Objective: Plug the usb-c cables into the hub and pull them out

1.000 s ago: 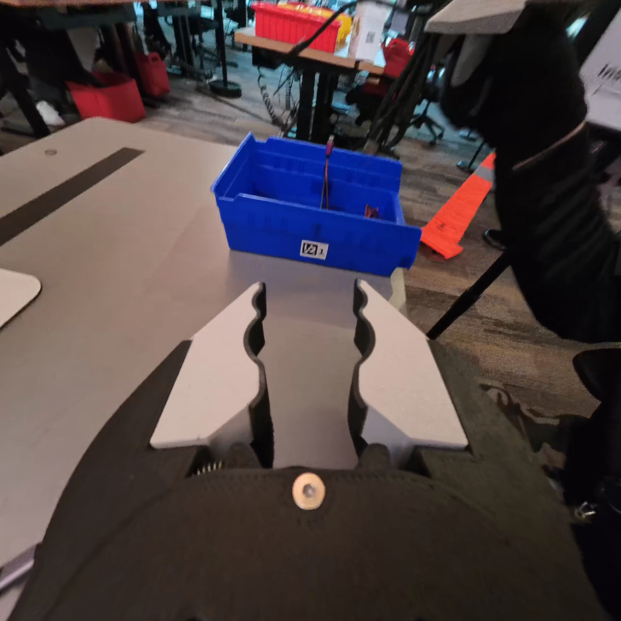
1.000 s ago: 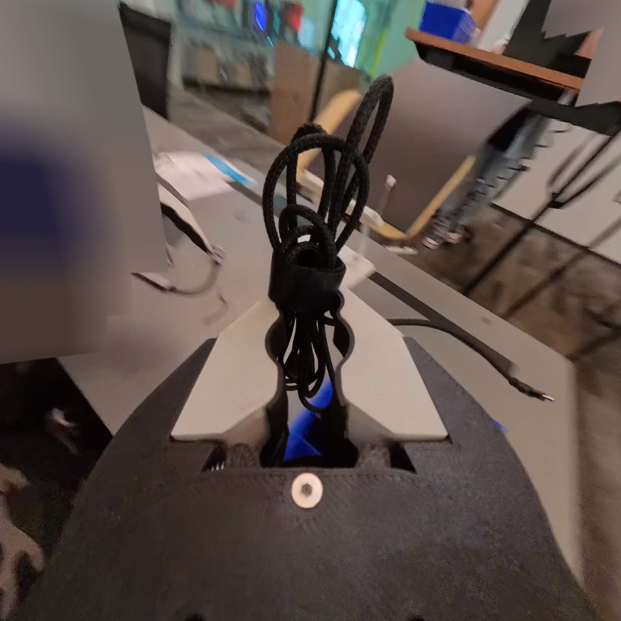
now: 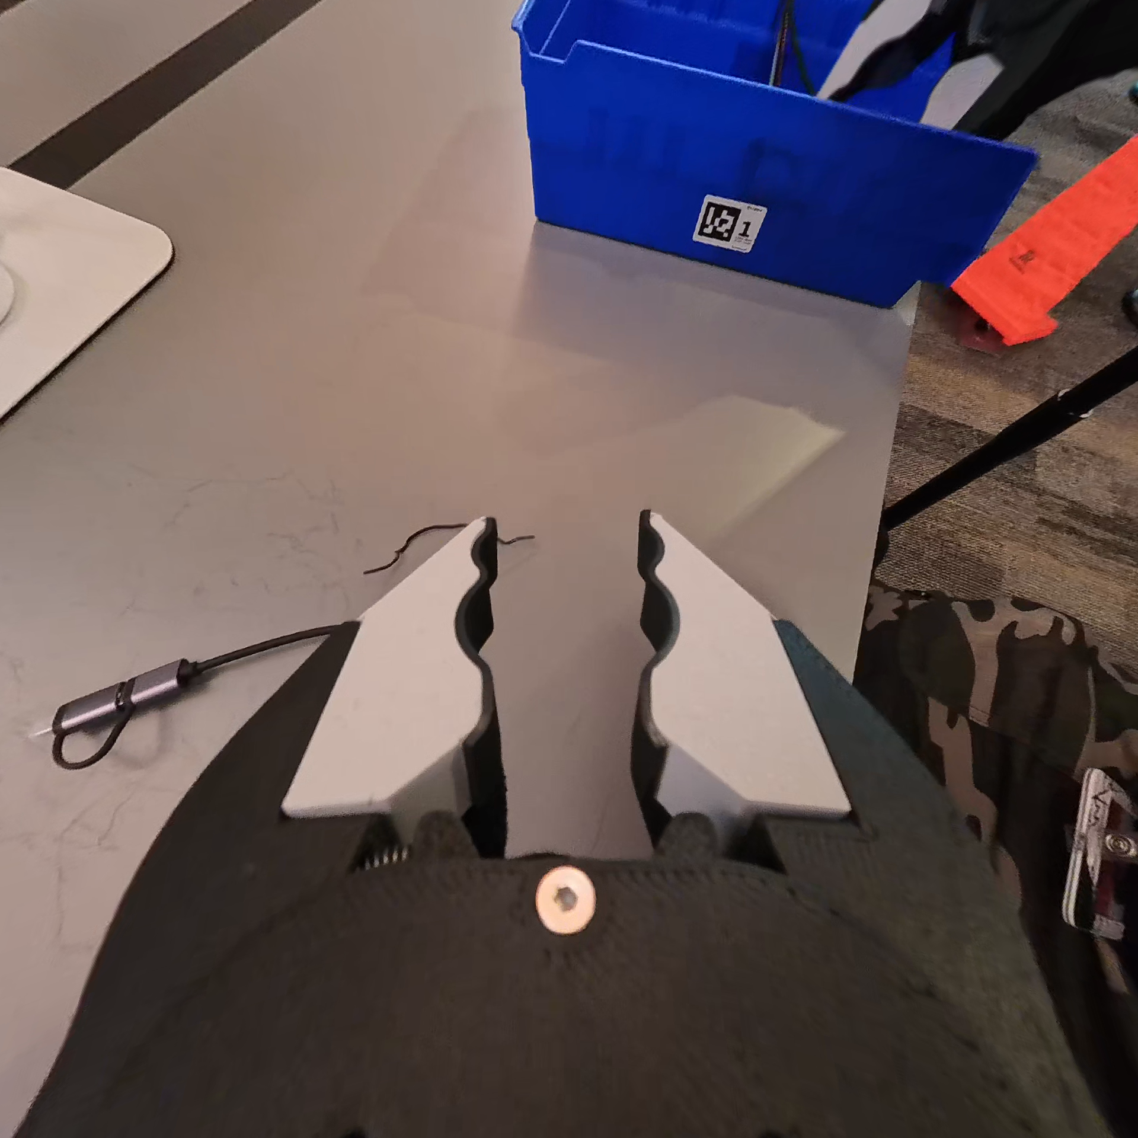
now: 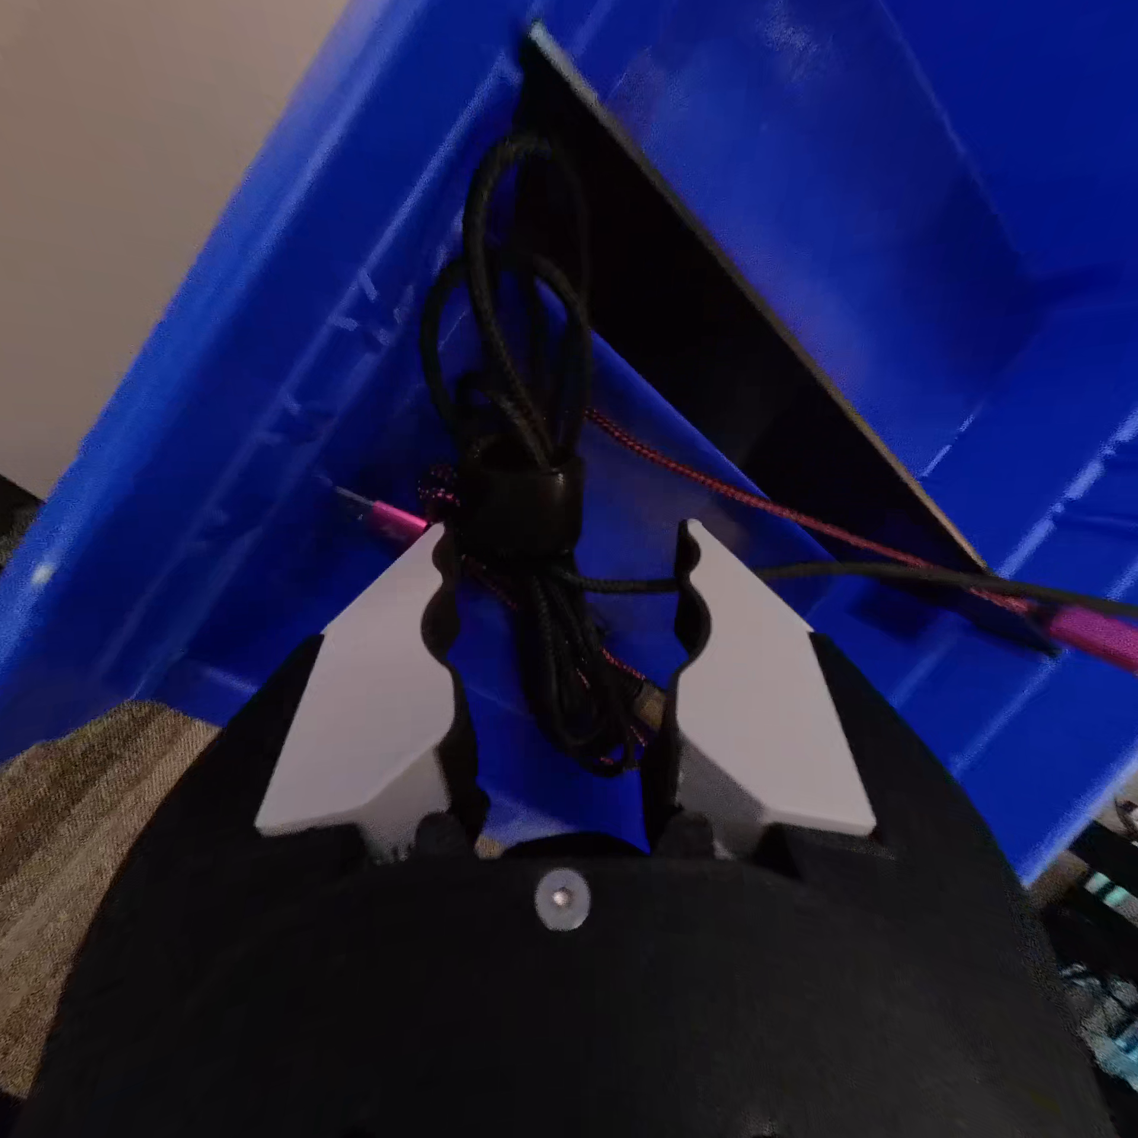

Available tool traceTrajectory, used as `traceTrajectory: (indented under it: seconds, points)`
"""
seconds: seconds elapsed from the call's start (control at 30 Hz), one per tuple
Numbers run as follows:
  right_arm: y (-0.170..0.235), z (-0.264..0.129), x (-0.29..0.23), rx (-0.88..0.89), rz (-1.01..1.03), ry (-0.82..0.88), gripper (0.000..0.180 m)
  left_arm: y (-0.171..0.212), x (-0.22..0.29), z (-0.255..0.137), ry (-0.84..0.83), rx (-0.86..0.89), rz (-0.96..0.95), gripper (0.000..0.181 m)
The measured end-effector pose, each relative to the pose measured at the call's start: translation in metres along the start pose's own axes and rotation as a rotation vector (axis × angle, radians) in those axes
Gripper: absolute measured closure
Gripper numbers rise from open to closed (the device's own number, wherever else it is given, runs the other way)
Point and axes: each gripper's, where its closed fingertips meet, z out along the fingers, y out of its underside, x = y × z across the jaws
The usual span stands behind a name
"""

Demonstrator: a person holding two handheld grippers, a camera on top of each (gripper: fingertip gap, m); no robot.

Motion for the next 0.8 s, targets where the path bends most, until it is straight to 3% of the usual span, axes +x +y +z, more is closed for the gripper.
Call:
traceTrajectory:
  seconds: [0.27, 0.37, 0.5, 0.57, 0.63, 0.73, 0.8]
  points:
    - [-0.005, -0.03, 0.017, 0.068, 0.071, 0.102, 0.086, 0.013, -0.033, -0.019, -0.109, -0.049, -0.03, 0.131]
    - [-0.023, -0.058, 0.027, 0.181, 0.097, 0.208, 0.098, 0.036, -0.065, -0.031, -0.238, -0.17, -0.021, 0.128]
    - [-0.06, -0.101, 0.024, 0.344, 0.061, 0.311, 0.108, 0.068, -0.084, -0.036, -0.27, -0.302, -0.069, 0.122]
    - [-0.081, -0.115, 0.011, 0.421, 0.017, 0.314, 0.125, 0.08, -0.073, -0.03, -0.188, -0.34, -0.102, 0.122]
    - [-0.104, -0.125, -0.007, 0.49, -0.031, 0.3, 0.129, 0.096, -0.062, -0.025, -0.127, -0.403, -0.122, 0.122]
    - [-0.136, -0.13, -0.038, 0.571, -0.113, 0.246, 0.138, 0.124, -0.06, -0.02, -0.141, -0.52, -0.073, 0.13]
    - [-0.155, -0.129, -0.058, 0.611, -0.157, 0.198, 0.142, 0.128, -0.06, -0.014, -0.149, -0.511, -0.059, 0.146]
